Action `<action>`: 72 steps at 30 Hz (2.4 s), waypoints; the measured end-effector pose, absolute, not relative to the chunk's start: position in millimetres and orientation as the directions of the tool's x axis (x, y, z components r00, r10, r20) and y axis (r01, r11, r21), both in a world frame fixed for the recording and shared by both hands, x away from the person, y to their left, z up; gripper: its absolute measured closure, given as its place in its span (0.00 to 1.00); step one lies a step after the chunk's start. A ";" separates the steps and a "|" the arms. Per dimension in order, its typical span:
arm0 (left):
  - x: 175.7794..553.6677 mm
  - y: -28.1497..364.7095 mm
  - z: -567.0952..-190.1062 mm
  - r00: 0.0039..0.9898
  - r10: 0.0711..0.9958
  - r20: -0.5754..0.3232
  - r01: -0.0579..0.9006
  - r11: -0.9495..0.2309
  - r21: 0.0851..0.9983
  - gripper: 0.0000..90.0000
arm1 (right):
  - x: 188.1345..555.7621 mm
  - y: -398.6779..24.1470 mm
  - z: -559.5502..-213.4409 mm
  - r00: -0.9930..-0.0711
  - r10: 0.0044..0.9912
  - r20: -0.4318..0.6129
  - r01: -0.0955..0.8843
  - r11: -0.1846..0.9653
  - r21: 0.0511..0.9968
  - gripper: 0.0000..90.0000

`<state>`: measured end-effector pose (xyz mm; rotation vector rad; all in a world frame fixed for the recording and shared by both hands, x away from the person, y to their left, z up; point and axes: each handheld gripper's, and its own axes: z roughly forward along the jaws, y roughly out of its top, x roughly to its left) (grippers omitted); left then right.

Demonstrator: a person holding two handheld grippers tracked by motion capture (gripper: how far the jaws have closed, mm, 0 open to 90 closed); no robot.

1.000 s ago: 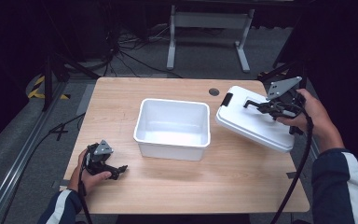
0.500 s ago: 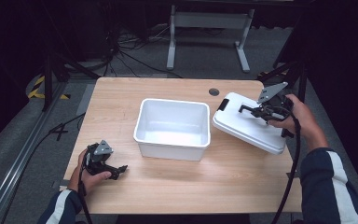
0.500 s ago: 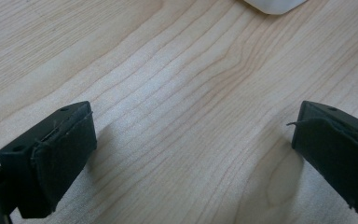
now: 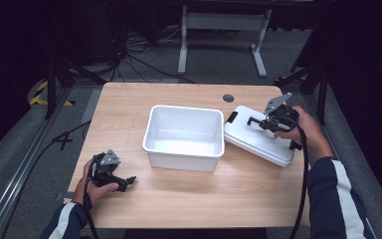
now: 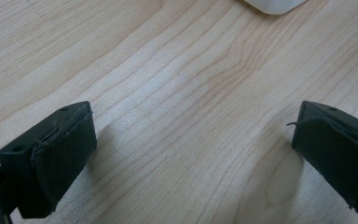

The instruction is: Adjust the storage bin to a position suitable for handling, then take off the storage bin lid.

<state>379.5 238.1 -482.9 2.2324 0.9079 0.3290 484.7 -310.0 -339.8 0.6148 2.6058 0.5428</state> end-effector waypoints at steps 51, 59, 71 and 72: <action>380.5 238.0 -482.6 0.727 0.687 -0.022 0.511 -0.519 0.686 0.00 | 491.1 -314.9 -366.1 -0.758 0.615 -0.214 0.431 0.720 0.544 0.73; 380.4 238.0 -482.7 0.726 0.688 -0.022 0.511 -0.518 0.686 0.00 | 483.5 -308.5 -360.5 -0.740 0.642 -0.198 0.444 0.688 0.574 0.58; 380.6 238.0 -482.8 0.725 0.688 -0.015 0.505 -0.518 0.690 0.00 | 462.5 -310.0 -350.9 -0.705 0.676 -0.214 0.440 0.655 0.614 0.41; 380.6 238.0 -482.8 0.725 0.688 -0.015 0.506 -0.518 0.690 0.00 | 460.7 -310.8 -350.9 -0.706 0.673 -0.219 0.434 0.656 0.618 0.41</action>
